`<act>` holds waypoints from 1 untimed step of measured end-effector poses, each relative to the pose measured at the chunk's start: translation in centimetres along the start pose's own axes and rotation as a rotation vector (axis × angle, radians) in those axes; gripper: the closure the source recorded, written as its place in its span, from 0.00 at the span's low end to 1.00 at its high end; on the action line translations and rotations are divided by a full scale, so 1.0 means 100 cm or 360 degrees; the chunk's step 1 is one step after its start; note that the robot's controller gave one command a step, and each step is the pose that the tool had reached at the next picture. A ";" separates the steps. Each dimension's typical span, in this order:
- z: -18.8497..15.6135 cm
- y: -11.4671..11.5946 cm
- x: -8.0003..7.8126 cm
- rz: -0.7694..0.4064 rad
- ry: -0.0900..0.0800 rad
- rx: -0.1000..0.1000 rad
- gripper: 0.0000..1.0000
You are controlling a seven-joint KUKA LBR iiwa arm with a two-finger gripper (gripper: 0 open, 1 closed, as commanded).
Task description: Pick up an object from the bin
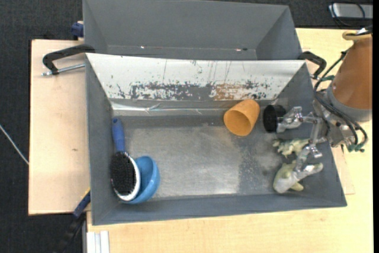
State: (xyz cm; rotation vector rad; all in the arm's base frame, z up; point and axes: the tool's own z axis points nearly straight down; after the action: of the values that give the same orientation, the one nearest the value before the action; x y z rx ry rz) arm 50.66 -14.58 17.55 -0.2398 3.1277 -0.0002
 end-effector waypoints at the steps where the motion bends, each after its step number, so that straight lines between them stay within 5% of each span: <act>1: 0.089 0.000 -0.021 -0.0557 0.0006 -0.0006 0.00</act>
Offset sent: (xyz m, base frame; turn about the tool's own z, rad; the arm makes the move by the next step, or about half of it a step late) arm 0.0182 0.0005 -0.0923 -0.3518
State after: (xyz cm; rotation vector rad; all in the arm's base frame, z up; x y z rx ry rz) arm 52.74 -14.29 8.70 -0.7818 3.0419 0.0041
